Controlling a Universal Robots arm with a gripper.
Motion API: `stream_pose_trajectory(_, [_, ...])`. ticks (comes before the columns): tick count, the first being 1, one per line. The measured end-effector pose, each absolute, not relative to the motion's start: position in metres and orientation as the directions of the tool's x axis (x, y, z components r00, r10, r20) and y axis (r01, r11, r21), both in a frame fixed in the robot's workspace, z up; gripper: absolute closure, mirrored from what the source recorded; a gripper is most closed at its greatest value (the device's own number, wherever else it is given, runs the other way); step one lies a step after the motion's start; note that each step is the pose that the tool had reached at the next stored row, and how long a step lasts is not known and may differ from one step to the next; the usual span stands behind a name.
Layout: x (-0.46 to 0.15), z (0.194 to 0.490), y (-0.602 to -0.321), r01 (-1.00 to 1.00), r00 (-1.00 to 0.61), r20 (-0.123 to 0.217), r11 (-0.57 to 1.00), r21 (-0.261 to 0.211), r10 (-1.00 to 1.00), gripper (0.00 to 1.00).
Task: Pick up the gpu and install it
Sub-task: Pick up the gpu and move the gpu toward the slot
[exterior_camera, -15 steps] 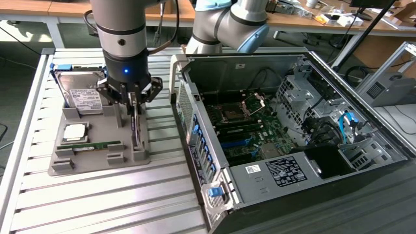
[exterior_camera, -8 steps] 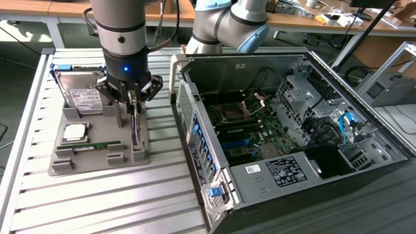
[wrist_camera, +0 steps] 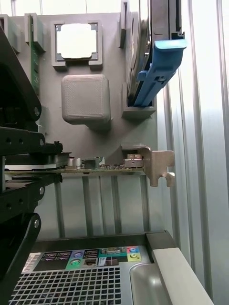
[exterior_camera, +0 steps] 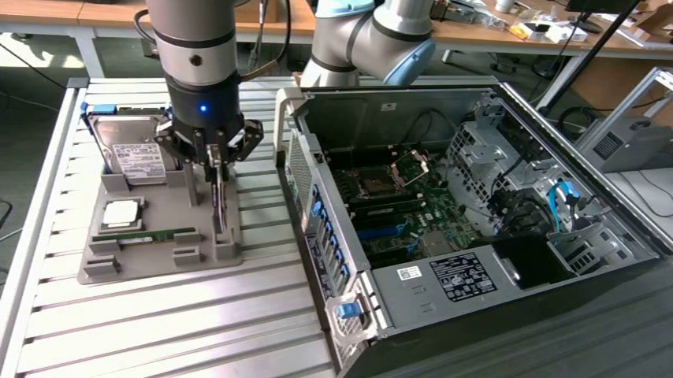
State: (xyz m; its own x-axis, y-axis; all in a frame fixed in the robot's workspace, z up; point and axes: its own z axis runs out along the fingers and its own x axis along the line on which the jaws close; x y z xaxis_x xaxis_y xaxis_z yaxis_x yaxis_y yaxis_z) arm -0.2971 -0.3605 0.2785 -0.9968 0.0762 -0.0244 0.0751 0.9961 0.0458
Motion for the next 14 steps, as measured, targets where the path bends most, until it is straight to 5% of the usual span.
stream_pose_trajectory(14, [-0.2971,0.2863,-0.3605,0.075,-0.997,-0.024,0.996,0.046,0.076,0.73])
